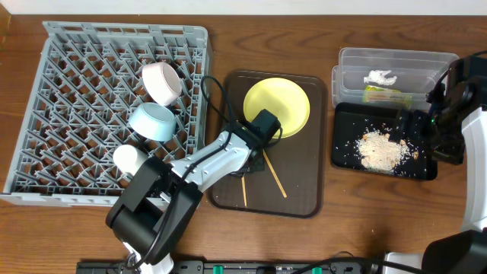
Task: Sort waste into correct bins and load items into the dishwasher
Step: 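Carry the chopstick with the left gripper and insert it into the rack, then release the chopstick and move the left gripper back to the tray, then pinch the second wooden chopstick on the tray with the left gripper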
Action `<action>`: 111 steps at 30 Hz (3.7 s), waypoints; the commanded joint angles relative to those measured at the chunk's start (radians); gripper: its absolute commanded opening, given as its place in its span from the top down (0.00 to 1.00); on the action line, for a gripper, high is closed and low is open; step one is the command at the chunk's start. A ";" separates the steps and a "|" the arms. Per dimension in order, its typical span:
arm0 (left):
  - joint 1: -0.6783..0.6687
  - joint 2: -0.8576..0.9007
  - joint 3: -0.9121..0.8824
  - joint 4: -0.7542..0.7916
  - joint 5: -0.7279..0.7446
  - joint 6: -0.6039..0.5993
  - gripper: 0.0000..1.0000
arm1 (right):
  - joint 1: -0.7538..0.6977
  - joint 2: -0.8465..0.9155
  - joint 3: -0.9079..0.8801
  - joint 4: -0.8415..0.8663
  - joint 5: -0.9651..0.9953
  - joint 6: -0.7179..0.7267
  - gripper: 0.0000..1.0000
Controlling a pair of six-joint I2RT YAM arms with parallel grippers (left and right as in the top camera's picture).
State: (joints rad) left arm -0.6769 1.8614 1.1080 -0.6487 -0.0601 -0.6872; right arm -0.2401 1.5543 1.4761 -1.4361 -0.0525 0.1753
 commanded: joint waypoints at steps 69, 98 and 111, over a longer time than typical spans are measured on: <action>-0.064 -0.011 0.153 0.008 0.068 -0.072 0.54 | -0.004 -0.018 0.008 0.003 -0.009 0.000 0.01; -0.077 0.180 0.153 -0.047 0.039 -0.077 0.81 | -0.003 -0.018 0.008 0.003 -0.008 0.000 0.01; 0.041 0.092 0.160 -0.141 0.039 -0.008 0.92 | -0.003 -0.018 0.008 0.003 -0.008 0.000 0.01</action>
State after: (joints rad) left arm -0.6865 1.9751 1.2835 -0.7700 -0.0032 -0.7479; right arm -0.2401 1.5543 1.4761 -1.4326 -0.0559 0.1753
